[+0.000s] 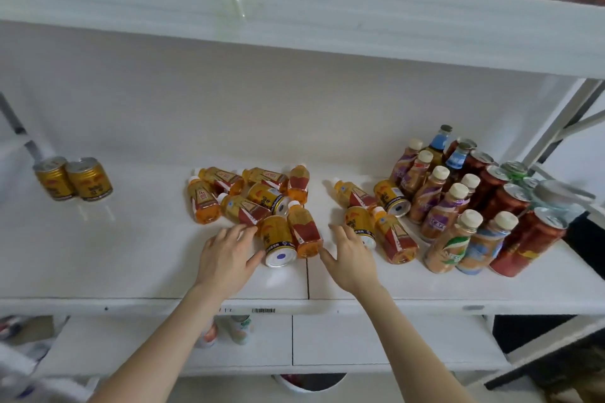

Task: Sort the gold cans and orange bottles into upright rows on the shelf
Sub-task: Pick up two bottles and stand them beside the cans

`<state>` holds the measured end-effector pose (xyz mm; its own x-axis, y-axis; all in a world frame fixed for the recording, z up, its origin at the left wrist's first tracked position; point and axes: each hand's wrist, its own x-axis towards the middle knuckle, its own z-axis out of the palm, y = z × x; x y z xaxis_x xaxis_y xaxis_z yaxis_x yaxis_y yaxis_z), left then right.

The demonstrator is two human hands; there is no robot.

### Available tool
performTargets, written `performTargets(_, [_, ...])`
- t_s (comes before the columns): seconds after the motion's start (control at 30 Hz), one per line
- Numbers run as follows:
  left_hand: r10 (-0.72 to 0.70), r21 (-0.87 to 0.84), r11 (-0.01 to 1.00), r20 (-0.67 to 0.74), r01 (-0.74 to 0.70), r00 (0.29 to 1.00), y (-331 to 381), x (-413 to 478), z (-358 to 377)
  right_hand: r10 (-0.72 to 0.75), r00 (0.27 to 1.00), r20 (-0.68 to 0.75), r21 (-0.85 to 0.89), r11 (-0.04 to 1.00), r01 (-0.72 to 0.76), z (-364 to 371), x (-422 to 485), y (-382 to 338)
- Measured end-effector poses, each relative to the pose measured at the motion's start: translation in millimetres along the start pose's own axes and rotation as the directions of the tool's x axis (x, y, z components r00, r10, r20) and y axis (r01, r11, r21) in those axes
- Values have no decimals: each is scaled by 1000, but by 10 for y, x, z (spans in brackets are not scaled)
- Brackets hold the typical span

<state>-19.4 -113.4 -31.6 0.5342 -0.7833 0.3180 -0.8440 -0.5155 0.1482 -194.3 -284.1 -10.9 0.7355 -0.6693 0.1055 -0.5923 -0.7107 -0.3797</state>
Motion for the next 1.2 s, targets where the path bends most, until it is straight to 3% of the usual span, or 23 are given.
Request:
performTargets(0.23, [-213,-1,977,94,214,972,-311,227,53,-27,995,97,147,989,12,100,340,-33])
performTargets(0.33, [-344,-171,910,197,378,918,-325,439,96,3,988,155,194,980,-34,156,481,-61])
performTargets(0.43, [-474,-393,707,354,588,807,-258,704,171,55,974,221,236,966,-108,220,613,-55])
performTargets(0.57, [-600,-518,432,446,738,665,-303,943,350,161,942,294,288,925,-248,292,783,-93])
performTargets(0.73, [-680,-653,122,494,747,542,-270,1121,403,263,893,364,269,888,-372,288,965,-145])
performTargets(0.83, [-652,-723,-21,533,690,539,-321,1141,474,283,888,362,276,877,-392,306,991,-153])
performTargets(0.9, [-658,-748,-31,515,663,550,-348,1121,510,294,894,338,288,872,-396,327,973,-150])
performTargets(0.97, [-682,-782,20,445,623,581,-345,1084,482,302,906,298,314,865,-391,347,937,-139])
performTargets(1.1, [-660,-780,353,184,517,728,-331,951,395,262,949,174,462,829,-314,376,813,-105])
performTargets(1.2, [-551,-764,487,107,423,827,-346,789,359,252,965,69,564,788,-246,391,661,-81])
